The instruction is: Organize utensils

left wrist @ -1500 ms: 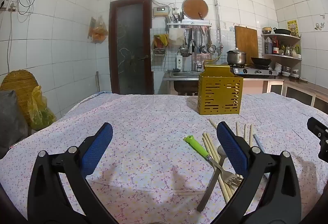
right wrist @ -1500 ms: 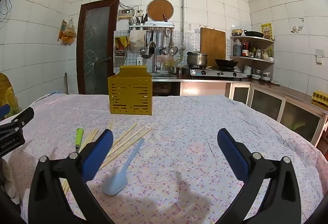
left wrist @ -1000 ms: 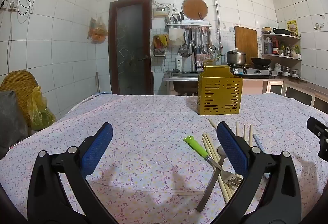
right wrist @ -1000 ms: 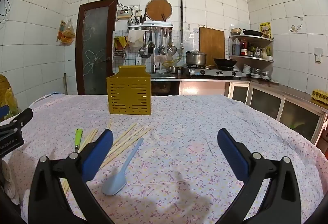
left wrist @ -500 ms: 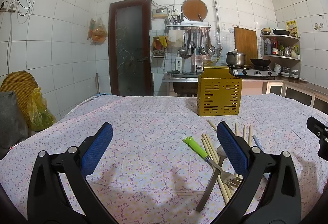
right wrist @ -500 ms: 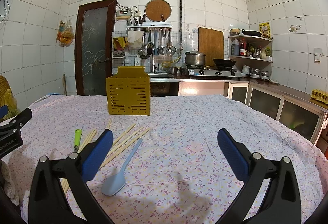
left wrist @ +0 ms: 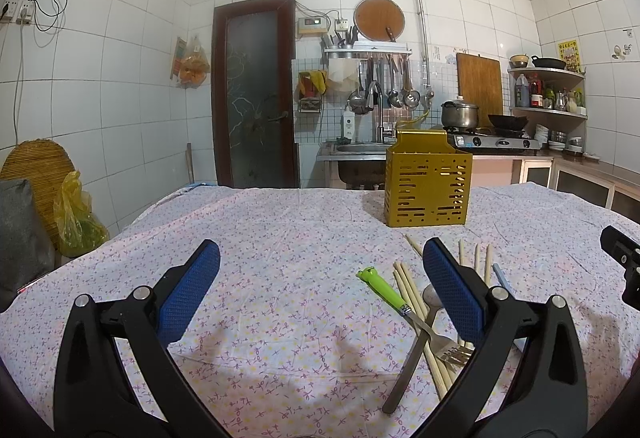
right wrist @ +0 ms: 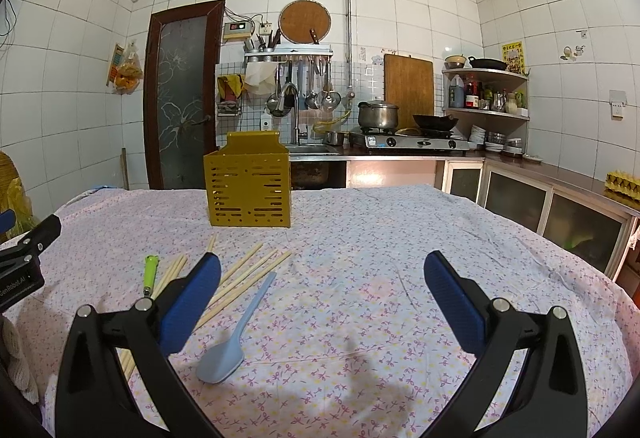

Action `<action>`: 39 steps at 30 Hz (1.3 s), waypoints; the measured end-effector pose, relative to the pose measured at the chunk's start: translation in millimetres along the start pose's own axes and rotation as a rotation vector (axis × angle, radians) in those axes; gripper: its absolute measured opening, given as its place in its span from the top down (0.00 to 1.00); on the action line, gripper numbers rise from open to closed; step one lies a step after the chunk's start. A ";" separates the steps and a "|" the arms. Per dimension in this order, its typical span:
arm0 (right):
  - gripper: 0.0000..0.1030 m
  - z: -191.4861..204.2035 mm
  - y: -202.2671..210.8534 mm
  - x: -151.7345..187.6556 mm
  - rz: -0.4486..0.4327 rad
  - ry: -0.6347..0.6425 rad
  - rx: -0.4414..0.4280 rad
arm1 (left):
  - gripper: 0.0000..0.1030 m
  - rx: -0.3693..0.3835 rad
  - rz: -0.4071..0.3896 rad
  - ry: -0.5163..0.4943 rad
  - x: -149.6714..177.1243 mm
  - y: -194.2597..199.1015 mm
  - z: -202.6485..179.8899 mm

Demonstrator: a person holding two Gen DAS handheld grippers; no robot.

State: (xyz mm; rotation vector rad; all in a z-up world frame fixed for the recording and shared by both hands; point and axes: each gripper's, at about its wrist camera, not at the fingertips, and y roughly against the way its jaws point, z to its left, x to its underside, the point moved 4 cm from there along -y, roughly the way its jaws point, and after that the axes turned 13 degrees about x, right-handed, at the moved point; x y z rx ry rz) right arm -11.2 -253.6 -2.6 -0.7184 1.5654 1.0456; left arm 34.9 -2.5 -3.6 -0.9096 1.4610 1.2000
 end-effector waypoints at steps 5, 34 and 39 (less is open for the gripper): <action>0.04 -0.7 1.3 -0.5 -0.001 0.000 0.000 | 0.05 0.000 -0.001 0.000 1.4 -0.2 0.8; 0.04 -3.3 1.3 -1.9 -0.001 -0.003 0.003 | 0.05 0.000 0.002 -0.001 2.0 0.1 2.4; 0.04 -3.0 0.9 -1.9 -0.001 -0.003 0.004 | 0.05 -0.004 0.013 0.002 2.9 -1.0 5.0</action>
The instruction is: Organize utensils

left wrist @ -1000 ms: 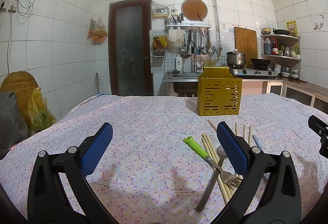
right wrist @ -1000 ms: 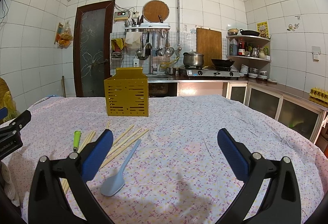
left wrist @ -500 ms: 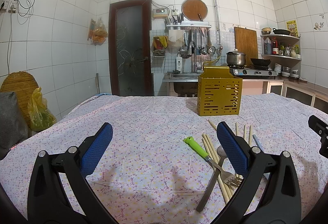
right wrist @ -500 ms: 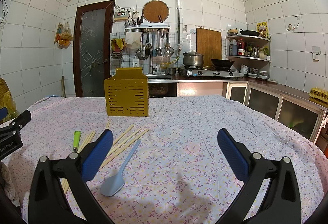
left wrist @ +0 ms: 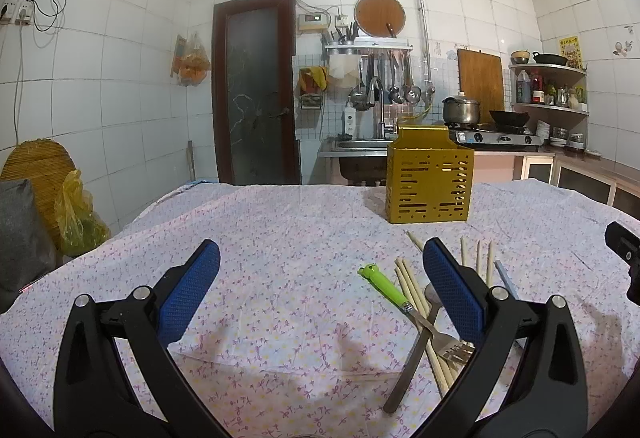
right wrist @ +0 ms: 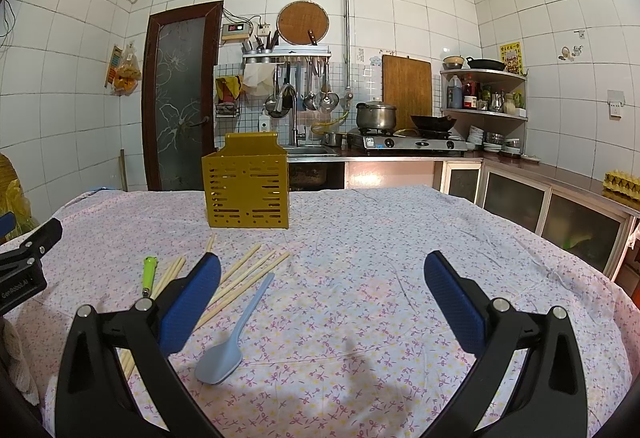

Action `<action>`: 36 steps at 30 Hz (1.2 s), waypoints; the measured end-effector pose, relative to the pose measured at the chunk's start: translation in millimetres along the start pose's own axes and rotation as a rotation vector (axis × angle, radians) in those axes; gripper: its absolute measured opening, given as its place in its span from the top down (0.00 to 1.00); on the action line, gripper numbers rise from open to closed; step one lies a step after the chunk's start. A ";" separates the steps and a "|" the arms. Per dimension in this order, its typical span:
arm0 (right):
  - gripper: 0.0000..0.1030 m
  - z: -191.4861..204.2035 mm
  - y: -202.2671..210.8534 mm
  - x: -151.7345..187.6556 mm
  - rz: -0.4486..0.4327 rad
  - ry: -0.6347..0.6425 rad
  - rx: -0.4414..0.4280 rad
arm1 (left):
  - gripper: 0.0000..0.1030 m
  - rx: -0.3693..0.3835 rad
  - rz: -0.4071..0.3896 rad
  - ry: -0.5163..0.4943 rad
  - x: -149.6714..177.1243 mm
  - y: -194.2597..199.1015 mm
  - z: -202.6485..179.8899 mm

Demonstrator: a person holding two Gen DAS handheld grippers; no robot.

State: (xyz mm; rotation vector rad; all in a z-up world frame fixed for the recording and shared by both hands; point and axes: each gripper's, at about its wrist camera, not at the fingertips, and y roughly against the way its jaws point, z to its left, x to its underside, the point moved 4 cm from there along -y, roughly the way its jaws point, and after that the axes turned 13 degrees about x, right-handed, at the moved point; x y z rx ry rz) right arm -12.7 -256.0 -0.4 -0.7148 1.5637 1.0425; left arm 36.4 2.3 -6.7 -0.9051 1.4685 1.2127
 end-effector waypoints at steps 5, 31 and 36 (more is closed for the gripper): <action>0.04 0.0 -0.7 0.1 0.002 0.001 0.001 | 0.05 -0.003 -0.004 -0.003 1.6 -0.6 -0.6; 0.04 5.5 -12.8 8.4 0.098 -0.008 -0.030 | 0.05 -0.002 0.143 0.014 9.0 -25.7 -0.3; 0.04 9.5 -30.7 12.3 0.186 -0.013 -0.058 | 0.05 0.010 0.200 0.038 8.5 -40.5 8.5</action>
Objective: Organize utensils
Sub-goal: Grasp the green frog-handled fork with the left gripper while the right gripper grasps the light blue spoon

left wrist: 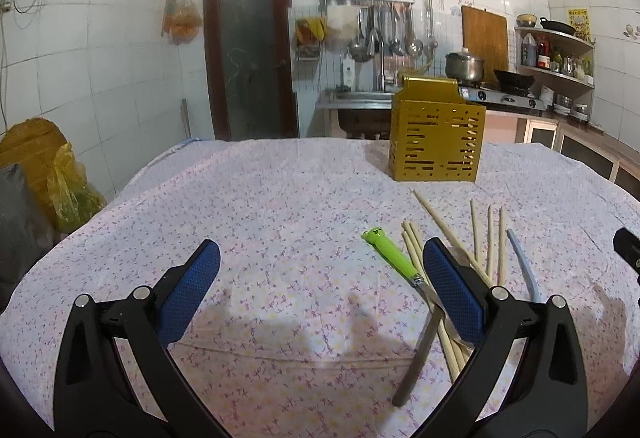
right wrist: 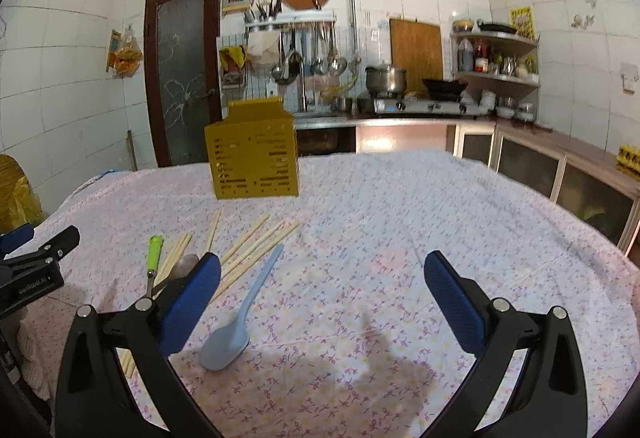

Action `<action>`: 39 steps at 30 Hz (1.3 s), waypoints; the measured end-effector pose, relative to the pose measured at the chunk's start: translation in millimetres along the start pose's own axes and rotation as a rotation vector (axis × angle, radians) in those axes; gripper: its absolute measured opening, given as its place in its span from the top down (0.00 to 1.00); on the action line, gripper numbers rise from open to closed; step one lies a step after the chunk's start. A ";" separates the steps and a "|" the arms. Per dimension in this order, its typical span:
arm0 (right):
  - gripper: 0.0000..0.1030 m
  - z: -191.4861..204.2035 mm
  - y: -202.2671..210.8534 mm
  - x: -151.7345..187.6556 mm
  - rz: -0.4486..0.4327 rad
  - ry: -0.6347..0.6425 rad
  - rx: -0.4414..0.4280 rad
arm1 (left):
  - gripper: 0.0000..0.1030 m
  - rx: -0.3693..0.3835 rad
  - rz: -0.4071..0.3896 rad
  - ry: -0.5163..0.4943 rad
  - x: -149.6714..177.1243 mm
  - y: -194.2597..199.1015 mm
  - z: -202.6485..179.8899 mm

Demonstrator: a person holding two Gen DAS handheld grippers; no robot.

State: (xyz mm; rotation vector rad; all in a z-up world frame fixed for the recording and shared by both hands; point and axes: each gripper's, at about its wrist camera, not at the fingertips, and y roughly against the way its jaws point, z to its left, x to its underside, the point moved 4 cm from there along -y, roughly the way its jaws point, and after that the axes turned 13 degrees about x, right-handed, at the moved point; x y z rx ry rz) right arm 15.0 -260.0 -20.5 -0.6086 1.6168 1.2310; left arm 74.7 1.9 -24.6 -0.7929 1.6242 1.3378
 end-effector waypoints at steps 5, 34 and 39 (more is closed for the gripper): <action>0.06 4.9 -24.3 3.4 0.109 -0.009 -0.022 | 0.05 0.018 0.089 0.061 -2.1 -24.9 10.0; 0.44 71.5 -123.2 2.1 0.375 0.177 0.040 | 0.31 0.061 0.534 0.135 2.5 -161.0 -10.1; 0.50 71.2 -129.2 4.6 0.418 0.153 0.025 | 0.42 0.072 0.545 0.118 1.1 -163.7 -16.6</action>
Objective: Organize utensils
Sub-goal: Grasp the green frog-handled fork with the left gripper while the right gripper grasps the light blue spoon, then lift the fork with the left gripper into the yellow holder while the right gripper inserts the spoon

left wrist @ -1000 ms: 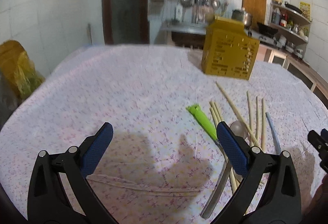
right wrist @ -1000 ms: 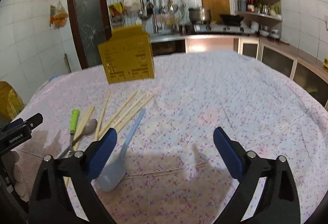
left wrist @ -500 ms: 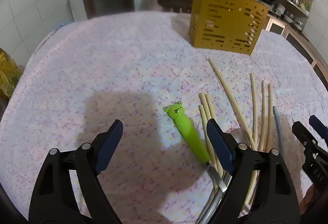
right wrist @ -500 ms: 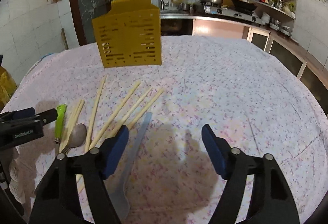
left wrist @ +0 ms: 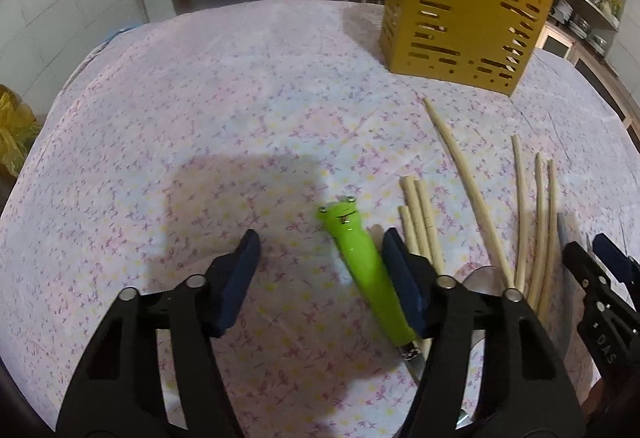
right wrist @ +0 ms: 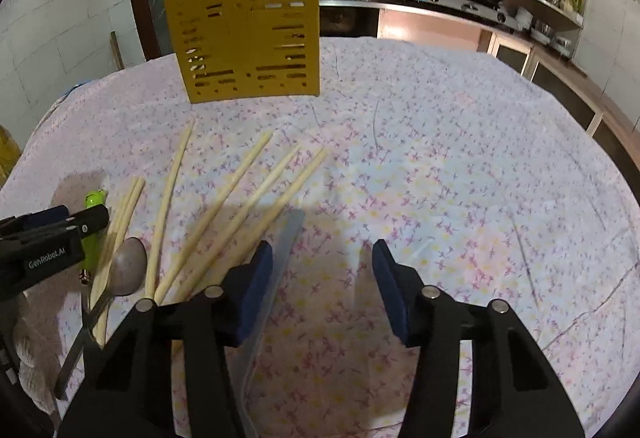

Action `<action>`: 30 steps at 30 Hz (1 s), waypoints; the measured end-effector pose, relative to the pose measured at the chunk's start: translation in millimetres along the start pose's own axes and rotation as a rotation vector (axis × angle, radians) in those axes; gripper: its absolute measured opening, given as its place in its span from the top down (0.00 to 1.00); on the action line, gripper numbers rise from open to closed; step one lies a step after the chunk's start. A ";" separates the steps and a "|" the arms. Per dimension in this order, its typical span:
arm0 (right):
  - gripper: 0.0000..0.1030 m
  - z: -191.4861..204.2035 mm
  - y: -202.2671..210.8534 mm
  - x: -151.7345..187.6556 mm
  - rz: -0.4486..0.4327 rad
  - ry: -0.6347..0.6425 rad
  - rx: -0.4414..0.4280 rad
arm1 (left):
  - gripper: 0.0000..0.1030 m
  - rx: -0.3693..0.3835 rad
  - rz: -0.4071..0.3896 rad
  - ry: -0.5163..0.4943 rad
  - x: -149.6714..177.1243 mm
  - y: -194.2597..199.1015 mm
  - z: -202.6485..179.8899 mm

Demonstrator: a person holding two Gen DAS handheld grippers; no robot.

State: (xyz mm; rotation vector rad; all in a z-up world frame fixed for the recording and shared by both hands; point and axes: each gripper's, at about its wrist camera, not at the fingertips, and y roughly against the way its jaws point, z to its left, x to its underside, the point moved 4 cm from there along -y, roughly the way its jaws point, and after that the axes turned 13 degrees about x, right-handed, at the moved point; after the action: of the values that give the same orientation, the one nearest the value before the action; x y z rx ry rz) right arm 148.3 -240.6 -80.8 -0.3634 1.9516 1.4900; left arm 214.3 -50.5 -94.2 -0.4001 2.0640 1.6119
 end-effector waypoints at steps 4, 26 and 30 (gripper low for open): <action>0.59 7.1 -3.4 -2.0 0.038 -0.003 -0.005 | 0.55 0.034 0.031 0.004 -5.3 -2.8 -1.7; 0.87 20.7 -14.0 -14.7 0.083 -0.036 -0.023 | 0.77 0.053 0.082 0.035 -13.0 -11.1 -9.3; 0.91 20.4 -13.4 -16.8 0.077 -0.047 -0.048 | 0.78 0.058 0.067 0.025 -12.3 -10.2 -12.0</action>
State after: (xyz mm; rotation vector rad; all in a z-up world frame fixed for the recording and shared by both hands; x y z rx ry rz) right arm 175.2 -228.4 -83.1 -0.2742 1.9150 1.5819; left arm 227.4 -65.5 -93.7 -0.3356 2.1580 1.5890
